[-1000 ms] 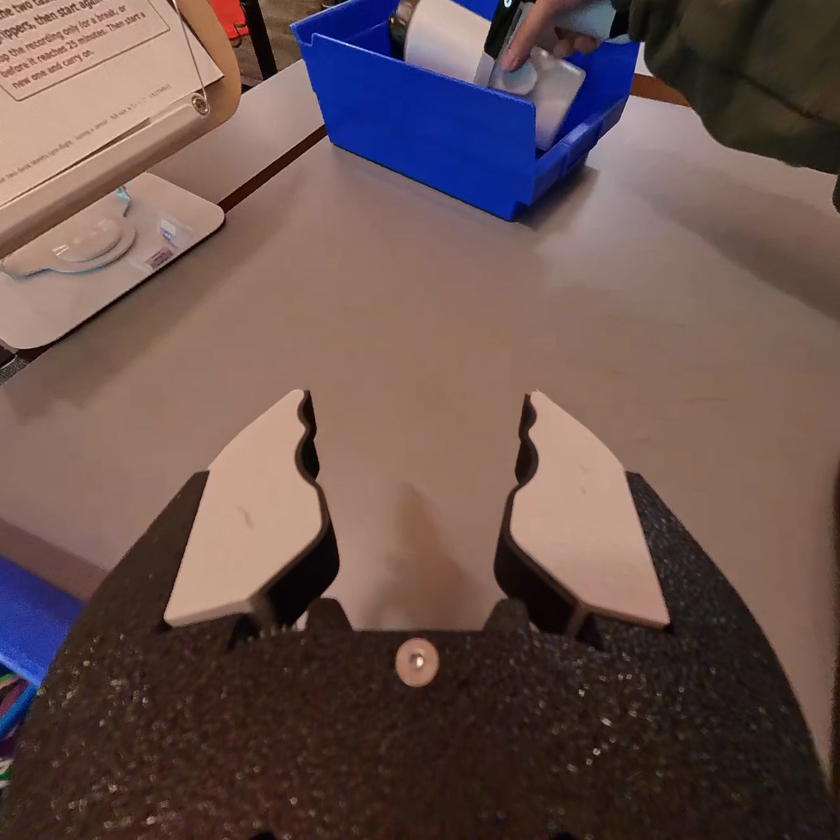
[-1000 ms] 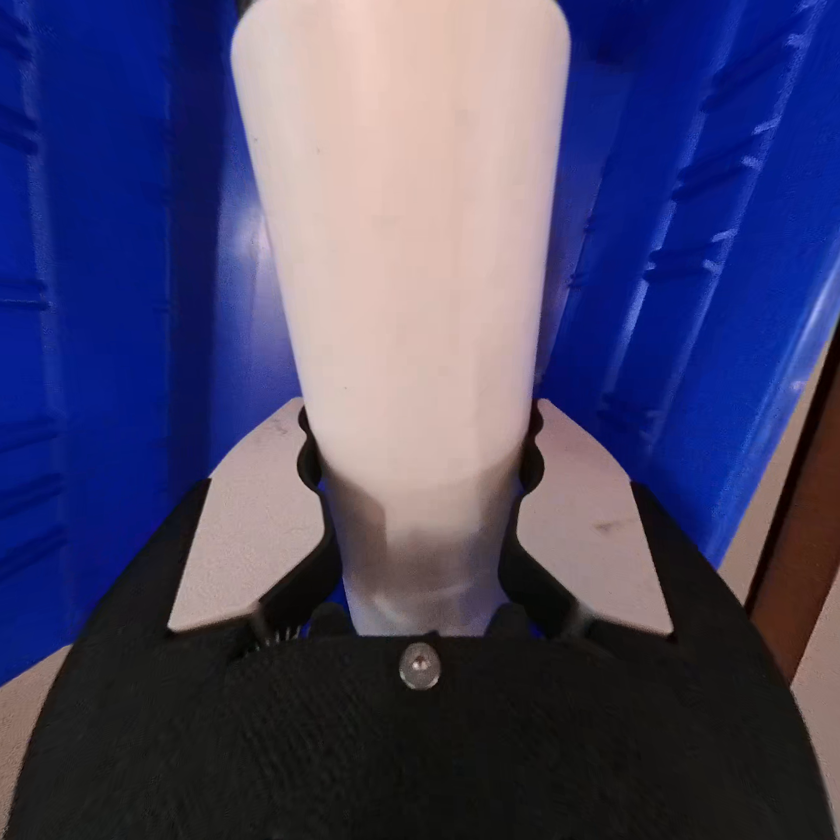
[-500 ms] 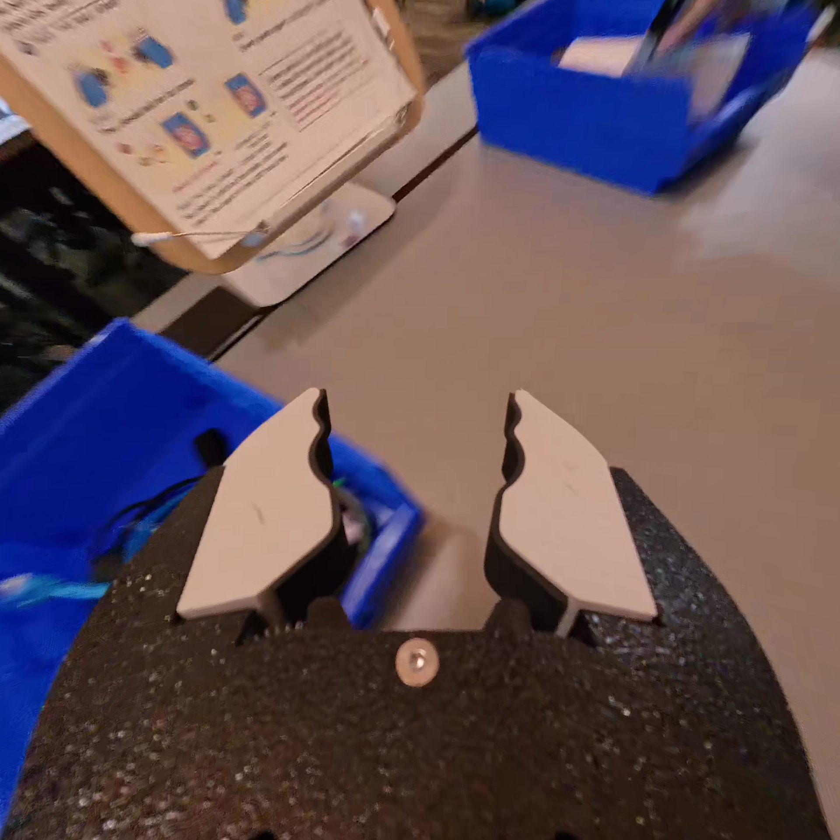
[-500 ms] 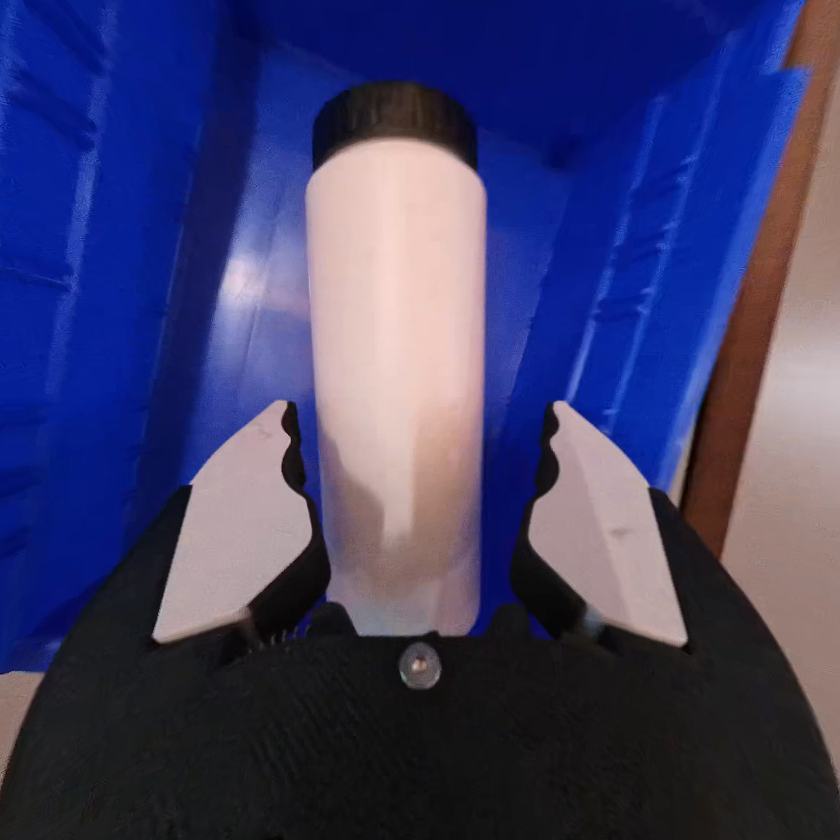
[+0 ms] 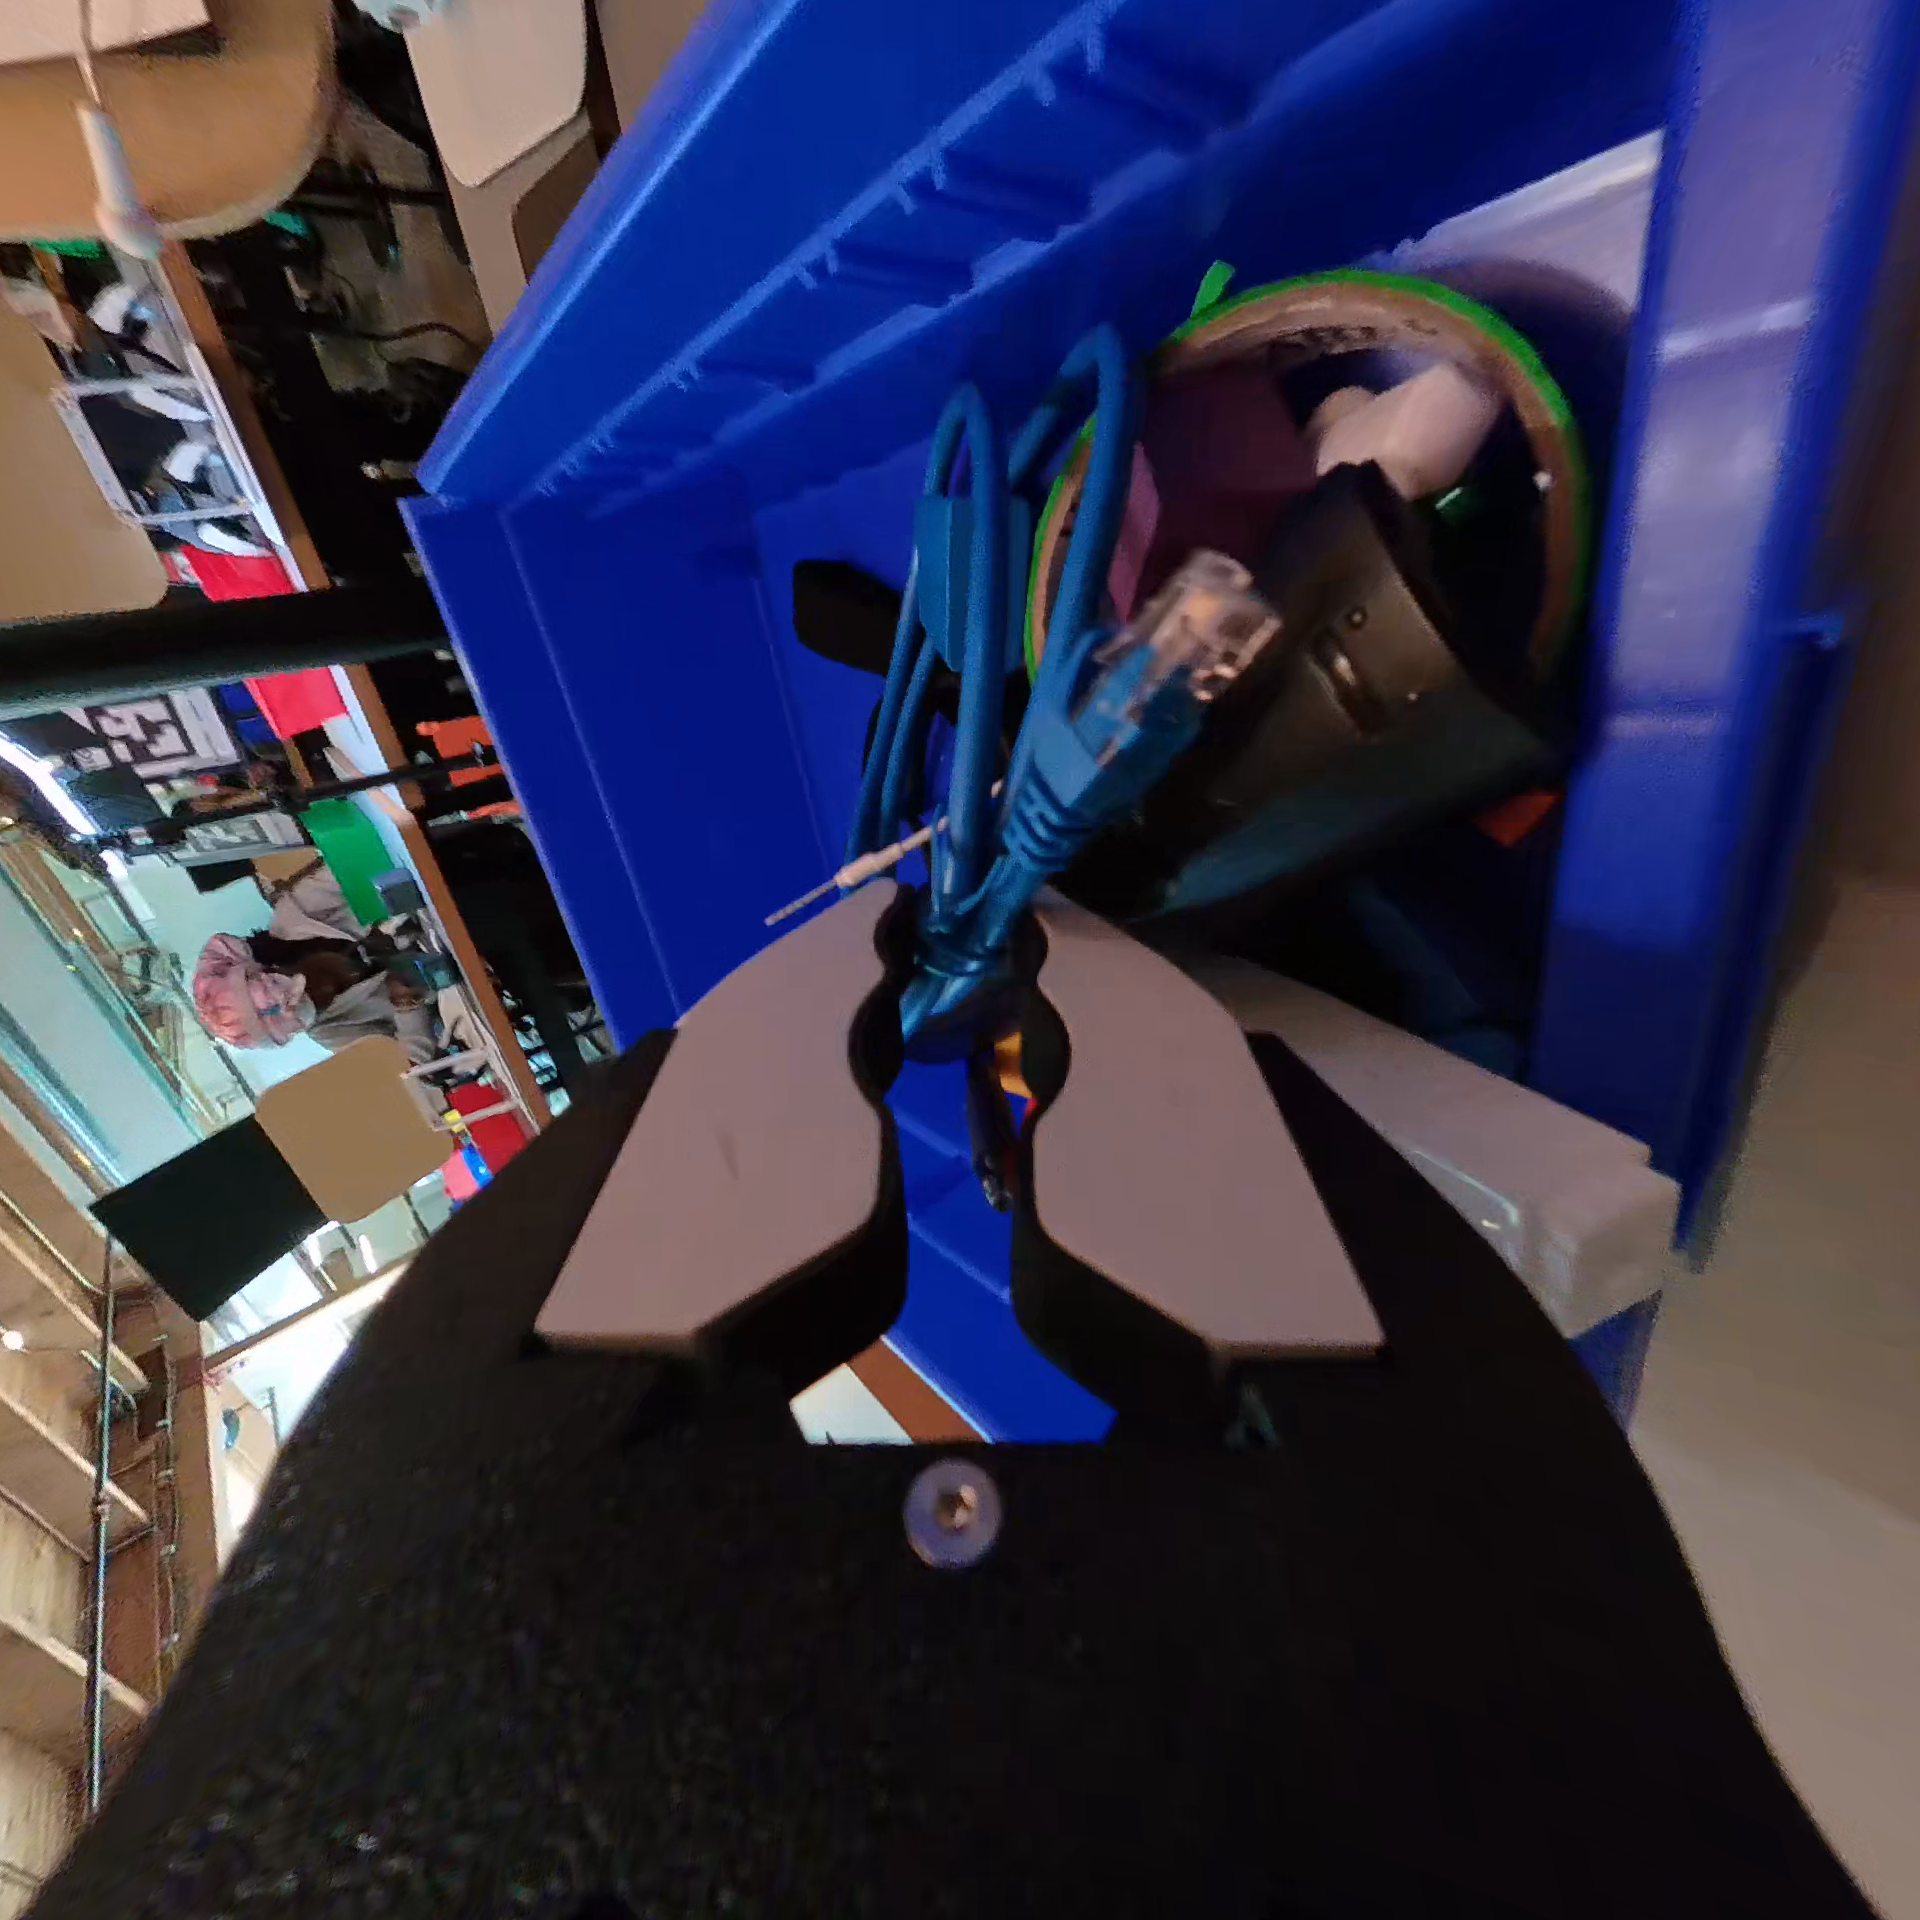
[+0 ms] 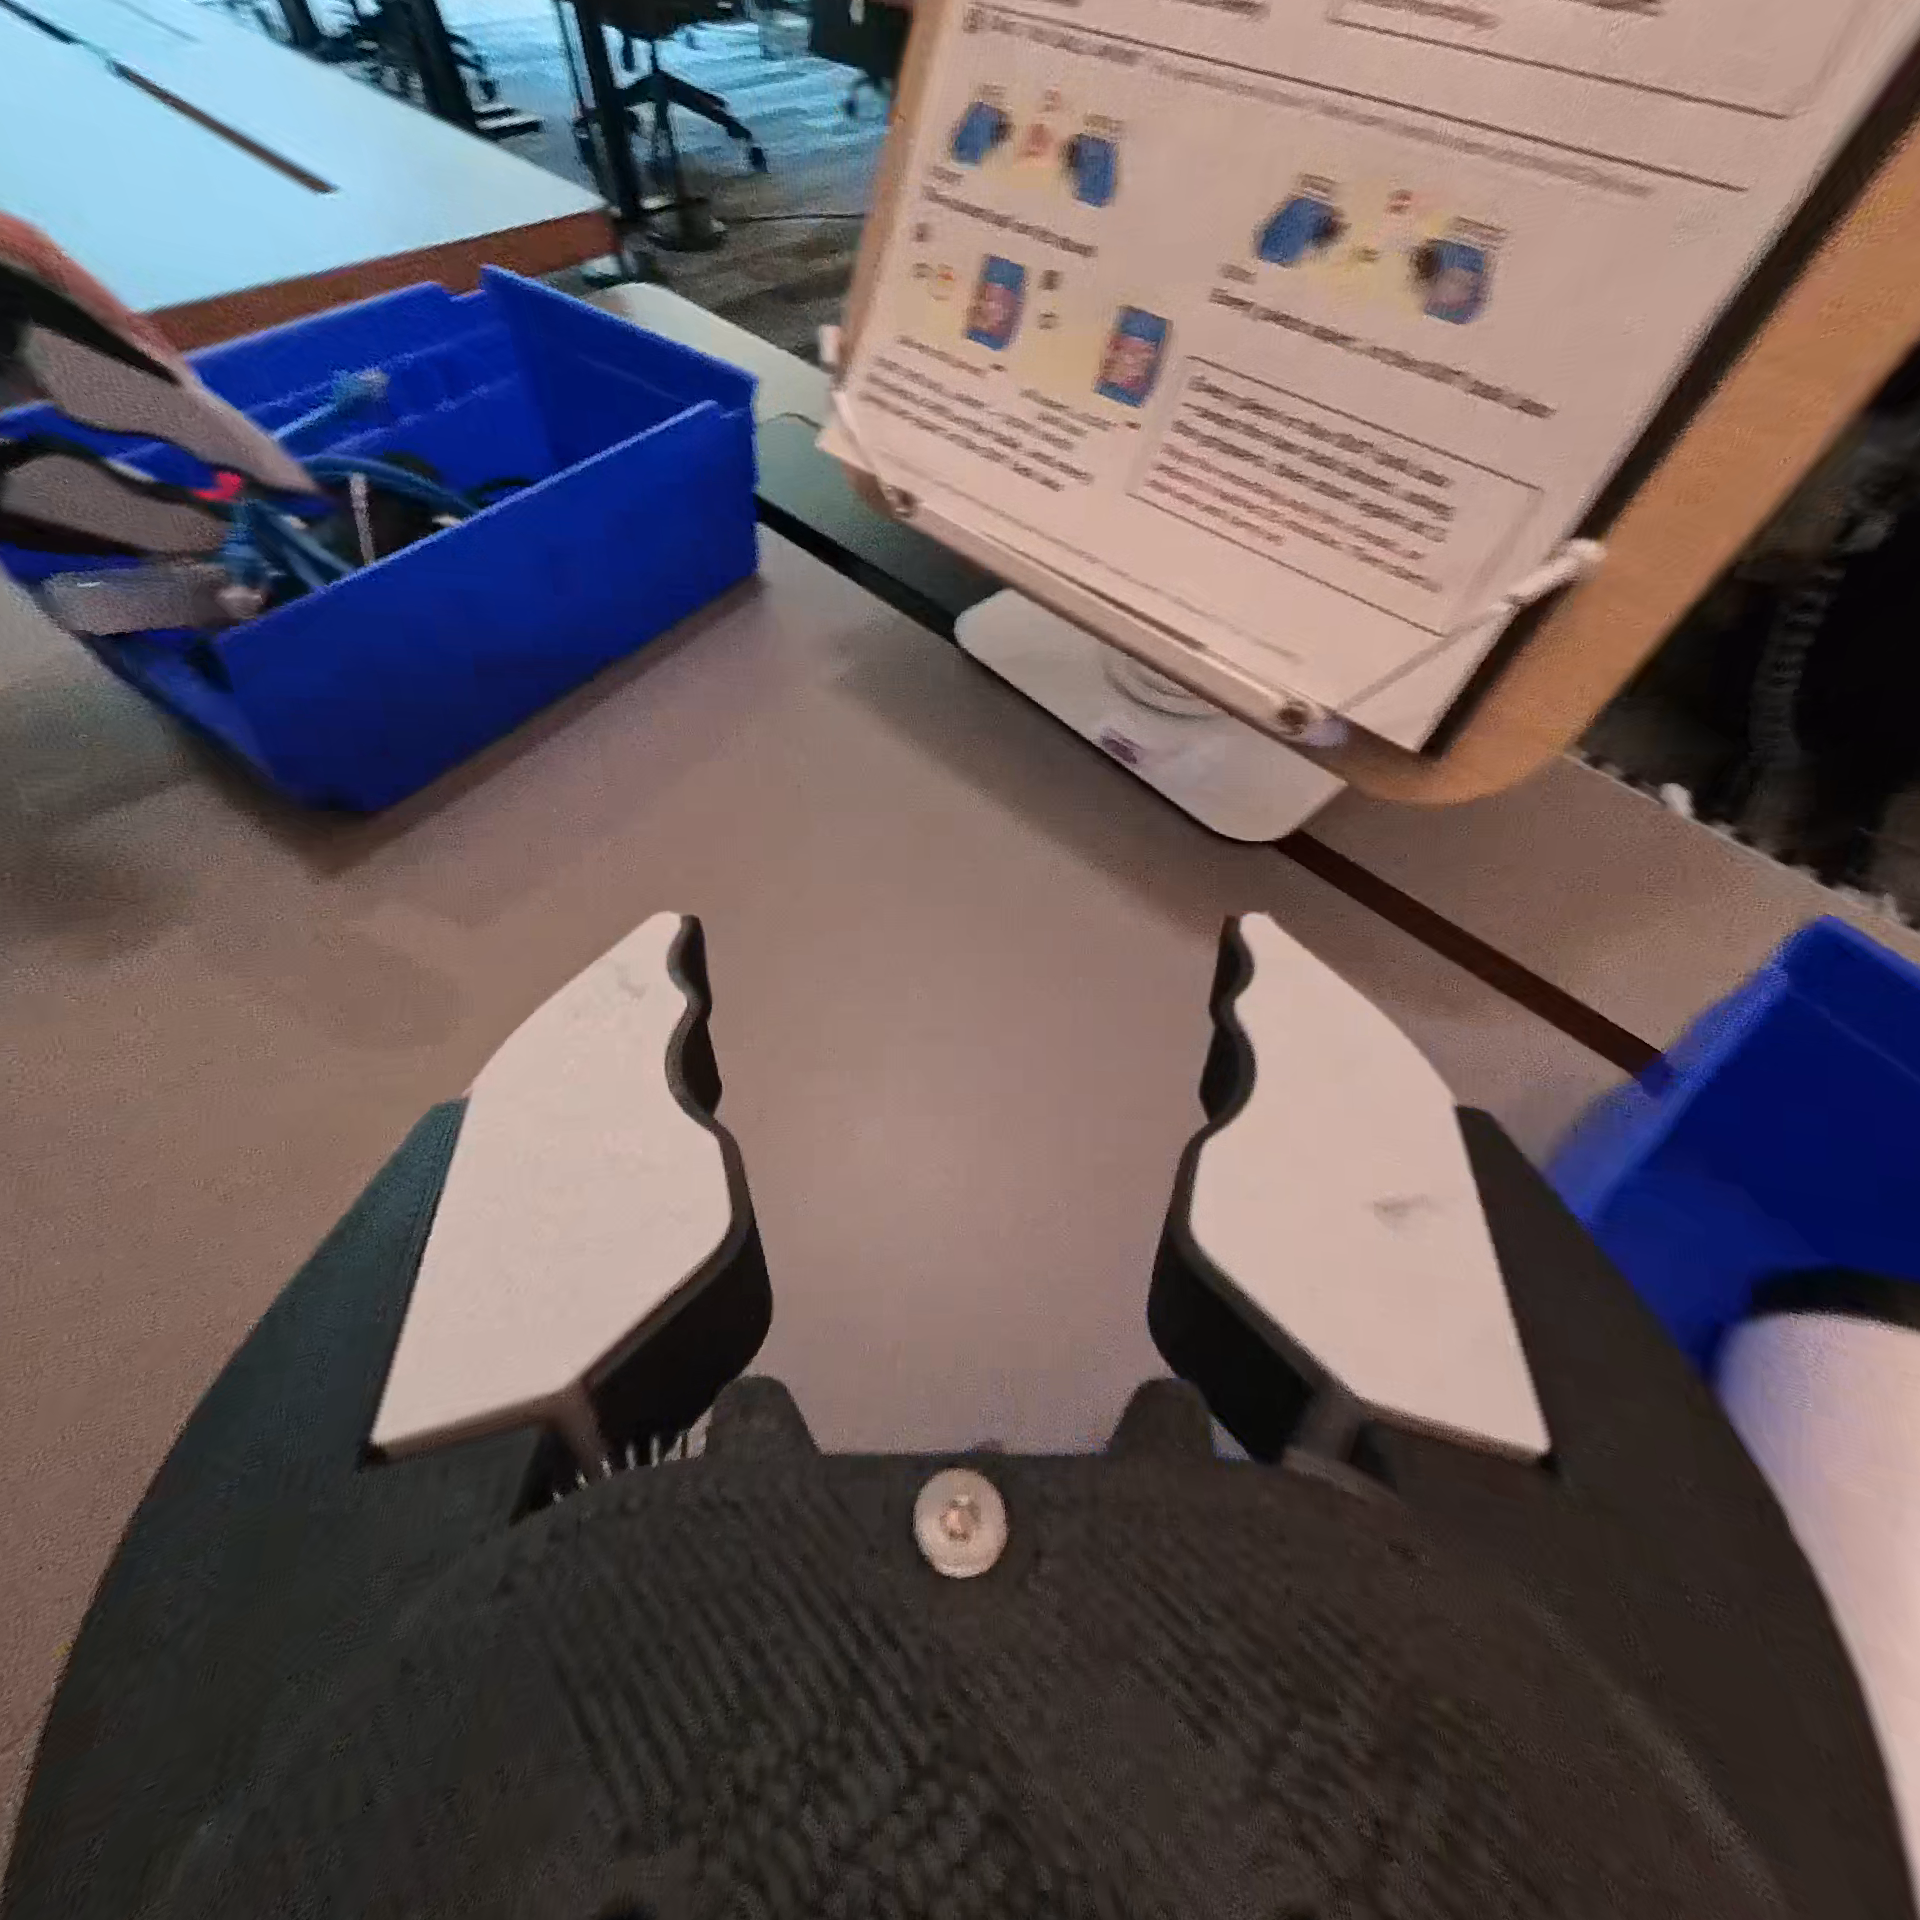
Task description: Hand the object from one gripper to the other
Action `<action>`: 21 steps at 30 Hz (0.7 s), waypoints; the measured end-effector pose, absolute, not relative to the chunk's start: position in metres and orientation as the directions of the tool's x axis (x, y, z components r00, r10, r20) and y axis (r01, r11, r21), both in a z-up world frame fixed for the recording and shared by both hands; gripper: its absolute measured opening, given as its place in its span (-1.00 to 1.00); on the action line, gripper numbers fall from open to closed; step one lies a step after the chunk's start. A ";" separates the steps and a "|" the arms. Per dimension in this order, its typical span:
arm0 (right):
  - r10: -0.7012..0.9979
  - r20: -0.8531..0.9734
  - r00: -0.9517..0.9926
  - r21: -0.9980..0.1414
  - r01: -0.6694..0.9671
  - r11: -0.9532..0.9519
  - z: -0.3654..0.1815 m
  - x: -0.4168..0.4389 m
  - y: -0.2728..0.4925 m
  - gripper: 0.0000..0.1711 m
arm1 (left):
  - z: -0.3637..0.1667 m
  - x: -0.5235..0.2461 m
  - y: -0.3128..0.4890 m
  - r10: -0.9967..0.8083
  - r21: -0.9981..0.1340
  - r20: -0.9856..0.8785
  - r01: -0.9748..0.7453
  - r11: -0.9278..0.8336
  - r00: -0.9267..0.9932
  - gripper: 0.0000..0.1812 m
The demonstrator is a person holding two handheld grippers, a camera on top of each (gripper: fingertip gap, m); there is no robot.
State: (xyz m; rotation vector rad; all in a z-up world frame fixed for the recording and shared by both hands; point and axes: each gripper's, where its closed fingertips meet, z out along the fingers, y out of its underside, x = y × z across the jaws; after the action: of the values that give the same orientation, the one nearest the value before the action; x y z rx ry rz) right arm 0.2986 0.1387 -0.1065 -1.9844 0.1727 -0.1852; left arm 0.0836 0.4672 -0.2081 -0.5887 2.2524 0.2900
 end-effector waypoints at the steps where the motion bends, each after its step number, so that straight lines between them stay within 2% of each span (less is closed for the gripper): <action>1: -0.159 0.056 0.986 -0.913 -0.014 -0.407 -0.111 0.283 0.148 0.07 | -0.208 0.083 0.469 -0.329 0.034 -0.730 -0.512 0.858 -0.599 -0.82; 4: -0.104 0.126 0.987 -0.905 0.071 -0.420 -0.122 0.259 0.163 0.06 | -0.187 0.084 0.473 -0.338 0.003 -0.775 -0.539 0.842 -0.533 -0.84; 6: -0.091 0.159 0.983 -0.905 0.108 -0.412 -0.126 0.251 0.169 0.07 | -0.157 0.085 0.479 -0.366 -0.071 -0.829 -0.570 0.819 -0.422 -0.84; 10: -0.029 0.115 0.993 -0.952 0.102 -0.290 -0.119 0.231 0.188 0.07 | -0.080 0.084 0.488 -0.488 -0.361 -0.868 -0.568 0.740 -0.085 -0.85; 12: -0.008 0.053 0.999 -0.982 0.050 -0.184 -0.110 0.221 0.200 0.07 | -0.049 0.087 0.474 -0.606 -0.550 -0.794 -0.474 0.688 0.040 -0.85; 14: 0.049 -0.022 0.999 -0.997 -0.018 -0.072 -0.102 0.207 0.213 0.05 | -0.028 0.095 0.445 -0.750 -0.729 -0.656 -0.323 0.603 0.080 -0.84; 17: 0.168 -0.130 0.977 -0.988 -0.142 0.063 -0.096 0.182 0.232 0.07 | -0.008 0.114 0.379 -0.947 -0.947 -0.319 -0.027 0.320 -0.041 -0.85; 19: 0.212 -0.207 0.955 -0.966 -0.234 0.110 -0.096 0.171 0.243 0.08 | -0.003 0.125 0.334 -0.971 -0.989 -0.095 0.127 0.069 -0.218 -0.85; 21: 0.290 -0.292 0.911 -0.928 -0.344 0.144 -0.094 0.159 0.248 0.12 | -0.003 0.135 0.296 -0.910 -0.959 0.081 0.218 -0.183 -0.406 -0.85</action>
State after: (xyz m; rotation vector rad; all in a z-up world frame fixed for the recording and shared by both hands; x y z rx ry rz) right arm 0.1595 0.2479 -0.0941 -1.3509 0.0469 0.4568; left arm 0.1349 0.2956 -0.0030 -0.8916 1.2256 -1.7152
